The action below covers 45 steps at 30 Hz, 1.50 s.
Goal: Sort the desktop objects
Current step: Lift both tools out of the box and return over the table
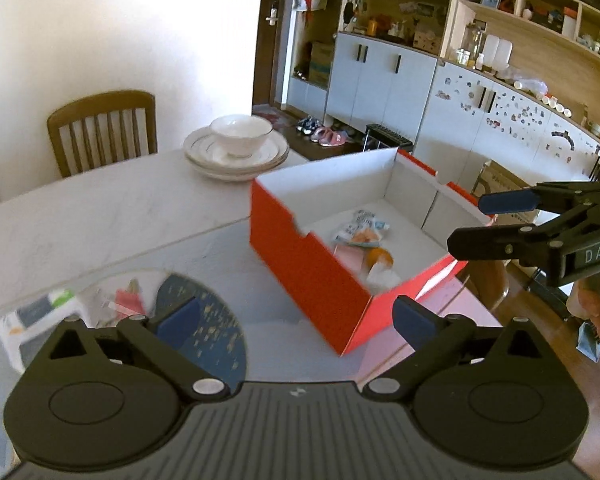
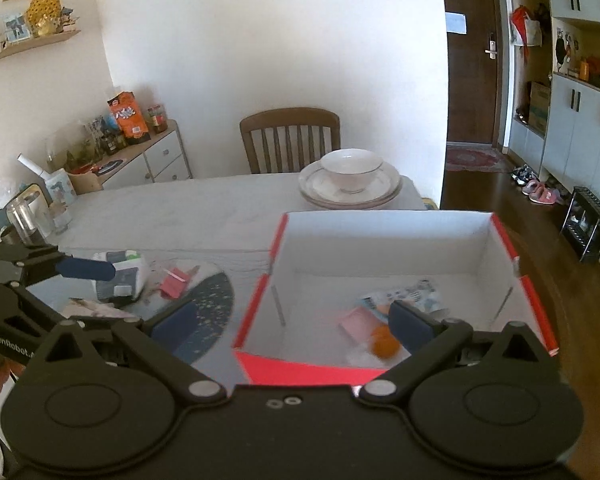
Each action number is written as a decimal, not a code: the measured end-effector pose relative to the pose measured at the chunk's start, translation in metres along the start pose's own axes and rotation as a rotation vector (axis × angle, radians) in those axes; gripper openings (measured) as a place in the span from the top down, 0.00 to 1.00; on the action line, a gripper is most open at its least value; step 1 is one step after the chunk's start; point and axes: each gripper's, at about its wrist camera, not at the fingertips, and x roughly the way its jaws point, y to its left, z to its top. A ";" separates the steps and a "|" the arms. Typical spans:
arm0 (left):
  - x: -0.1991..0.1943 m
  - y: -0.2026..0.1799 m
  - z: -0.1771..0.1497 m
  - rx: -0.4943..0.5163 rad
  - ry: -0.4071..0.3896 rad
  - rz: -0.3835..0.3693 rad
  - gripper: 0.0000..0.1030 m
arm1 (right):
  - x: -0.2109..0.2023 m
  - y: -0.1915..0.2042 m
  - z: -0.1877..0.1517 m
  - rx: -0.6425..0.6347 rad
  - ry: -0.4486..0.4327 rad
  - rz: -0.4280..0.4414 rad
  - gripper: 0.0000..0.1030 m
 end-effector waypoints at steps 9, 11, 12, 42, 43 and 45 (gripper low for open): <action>-0.030 0.044 -0.039 -0.017 0.010 0.019 0.00 | 0.012 0.058 -0.010 -0.029 0.035 0.006 0.01; -0.037 0.054 -0.048 -0.009 0.010 0.025 0.00 | 0.017 0.069 -0.011 -0.027 0.043 0.008 0.01; -0.040 0.058 -0.052 0.000 0.008 0.030 0.00 | 0.021 0.076 -0.012 -0.027 0.045 0.011 0.01; -0.054 0.149 -0.143 0.031 0.077 0.116 0.00 | 0.139 0.226 -0.028 -0.158 0.144 0.028 0.01; -0.053 0.150 -0.143 0.036 0.076 0.118 0.00 | 0.144 0.230 -0.028 -0.150 0.147 0.026 0.01; -0.050 0.150 -0.145 0.050 0.077 0.122 0.00 | 0.151 0.236 -0.028 -0.143 0.149 0.017 0.01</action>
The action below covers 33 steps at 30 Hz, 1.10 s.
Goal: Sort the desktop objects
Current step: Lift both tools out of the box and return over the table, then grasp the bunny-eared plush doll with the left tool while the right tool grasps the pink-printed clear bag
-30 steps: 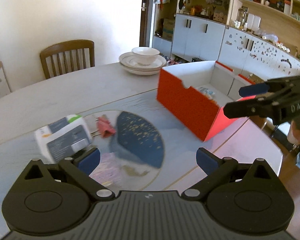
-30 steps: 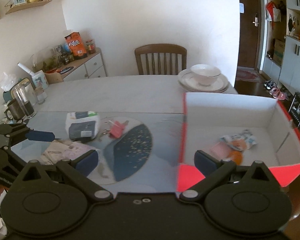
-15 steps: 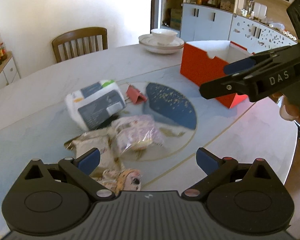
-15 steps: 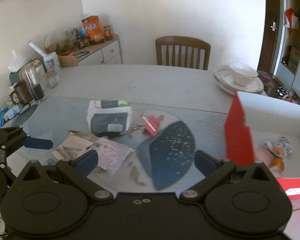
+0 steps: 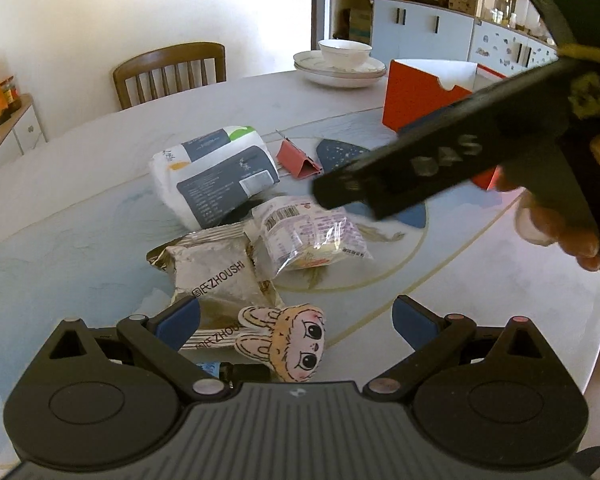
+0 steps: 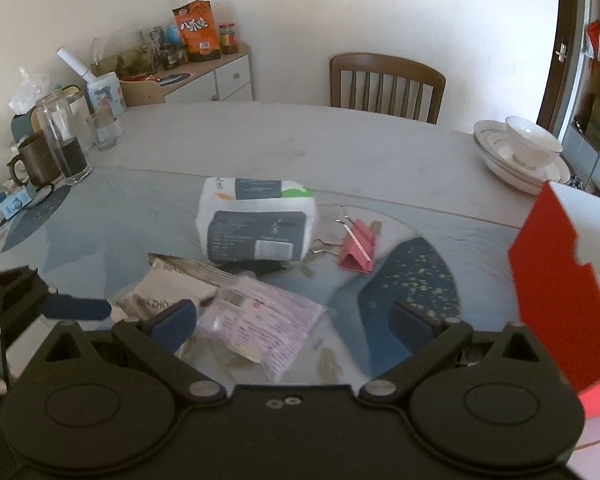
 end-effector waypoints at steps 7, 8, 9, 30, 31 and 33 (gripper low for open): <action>0.009 0.002 -0.007 0.022 0.007 -0.002 0.00 | 0.031 0.013 0.004 0.043 0.043 -0.030 0.00; 0.010 0.002 -0.008 0.025 0.008 -0.002 0.00 | 0.035 0.013 0.004 0.053 0.050 -0.031 0.00; 0.012 0.003 -0.009 0.027 0.010 -0.003 0.00 | 0.038 0.012 0.003 0.068 0.060 -0.031 0.00; 0.035 -0.001 -0.014 0.050 0.048 0.022 0.33 | 0.073 -0.002 -0.006 0.252 0.163 -0.010 0.05; 0.034 -0.002 -0.014 0.058 0.045 0.031 0.34 | 0.072 -0.002 -0.006 0.250 0.162 -0.010 0.07; 0.035 -0.003 -0.014 0.066 0.045 0.035 0.38 | 0.072 -0.002 -0.006 0.248 0.160 -0.007 0.10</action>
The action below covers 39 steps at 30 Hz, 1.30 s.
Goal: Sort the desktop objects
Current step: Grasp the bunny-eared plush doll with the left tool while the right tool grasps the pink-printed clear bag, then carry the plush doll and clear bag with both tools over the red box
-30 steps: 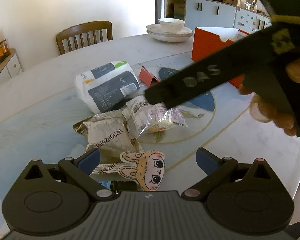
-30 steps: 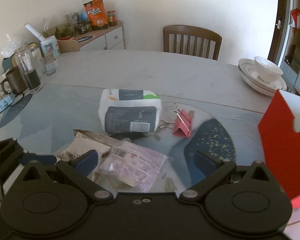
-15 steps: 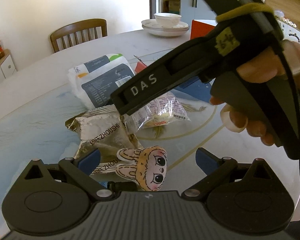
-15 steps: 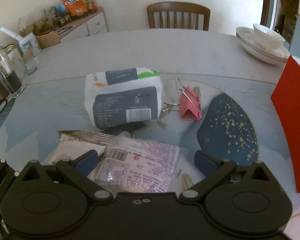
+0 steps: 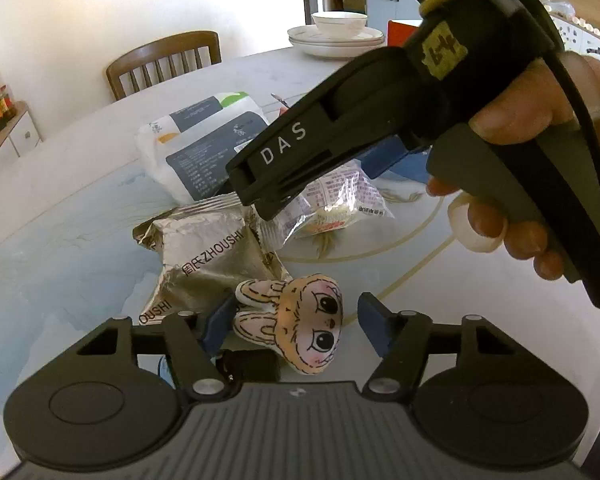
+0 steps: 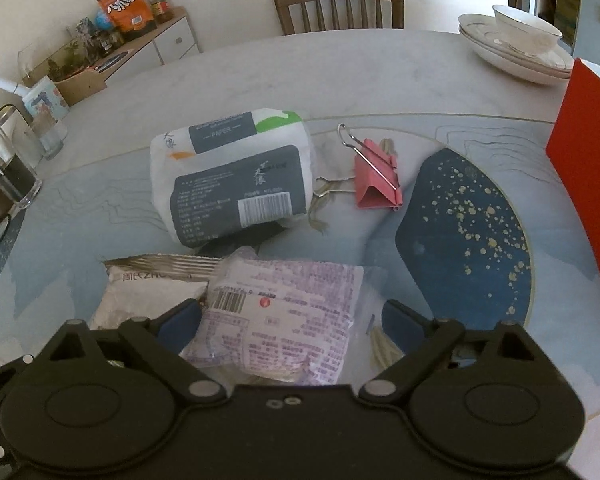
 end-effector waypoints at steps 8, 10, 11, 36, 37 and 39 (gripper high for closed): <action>0.002 -0.001 0.001 -0.003 0.001 -0.006 0.50 | -0.007 0.002 0.002 -0.029 -0.016 -0.001 0.22; 0.003 -0.001 0.002 -0.006 -0.001 -0.008 0.51 | -0.008 0.004 0.003 -0.055 -0.017 -0.014 0.26; 0.004 -0.001 0.002 -0.007 0.000 -0.009 0.52 | -0.009 0.004 0.003 -0.060 -0.017 -0.013 0.27; -0.026 -0.005 0.017 -0.109 -0.041 -0.036 0.54 | -0.065 -0.019 -0.010 -0.071 -0.083 -0.016 0.39; -0.028 -0.006 0.019 -0.112 -0.045 -0.040 0.54 | -0.070 -0.020 -0.011 -0.068 -0.088 -0.017 0.39; -0.033 -0.008 0.026 -0.121 -0.051 -0.044 0.54 | -0.076 -0.023 -0.012 -0.061 -0.096 -0.014 0.39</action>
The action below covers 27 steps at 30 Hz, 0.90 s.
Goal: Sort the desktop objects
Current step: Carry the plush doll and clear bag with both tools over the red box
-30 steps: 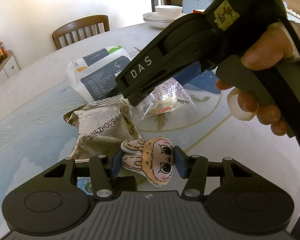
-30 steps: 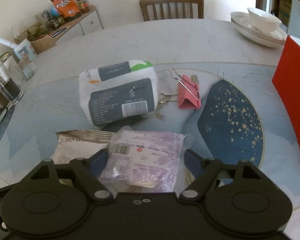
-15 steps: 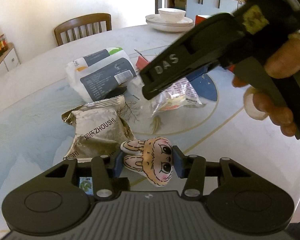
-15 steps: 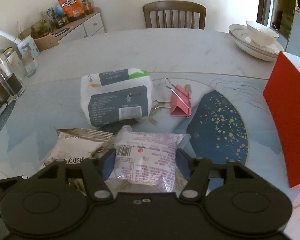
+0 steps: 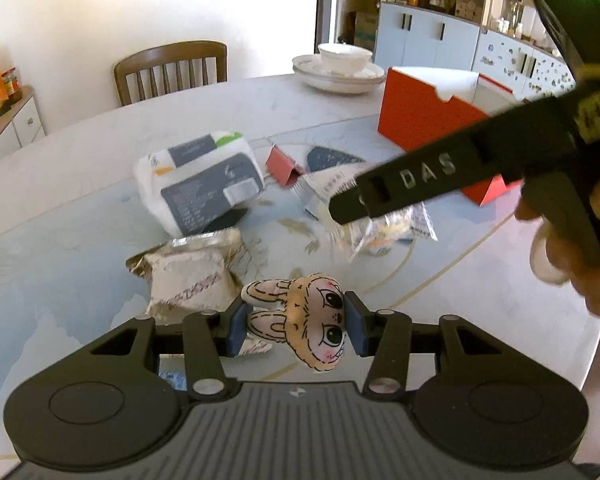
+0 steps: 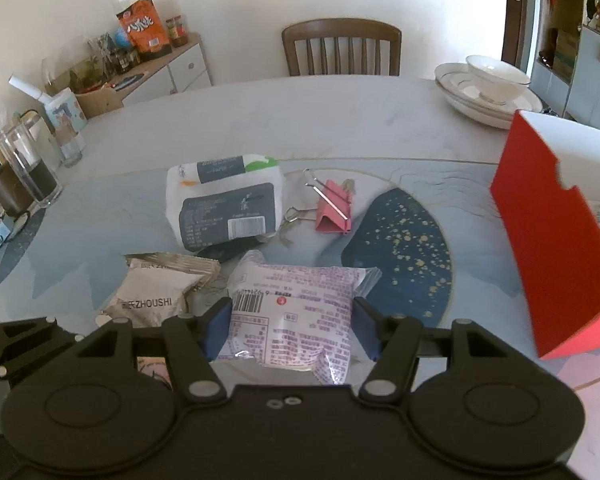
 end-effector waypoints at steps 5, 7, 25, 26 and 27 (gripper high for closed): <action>-0.008 -0.010 0.017 -0.006 -0.024 -0.013 0.54 | -0.019 -0.010 -0.002 0.005 -0.021 -0.003 0.39; -0.011 -0.015 0.022 -0.008 -0.032 -0.023 0.54 | -0.026 -0.016 -0.002 0.011 -0.028 -0.011 0.39; -0.008 -0.071 0.076 0.016 -0.083 -0.101 0.54 | -0.088 -0.100 0.003 0.086 -0.091 -0.061 0.39; -0.006 -0.074 0.079 0.015 -0.084 -0.105 0.54 | -0.091 -0.105 0.003 0.088 -0.094 -0.068 0.39; -0.004 -0.077 0.083 0.015 -0.086 -0.109 0.54 | -0.094 -0.111 0.004 0.090 -0.097 -0.074 0.39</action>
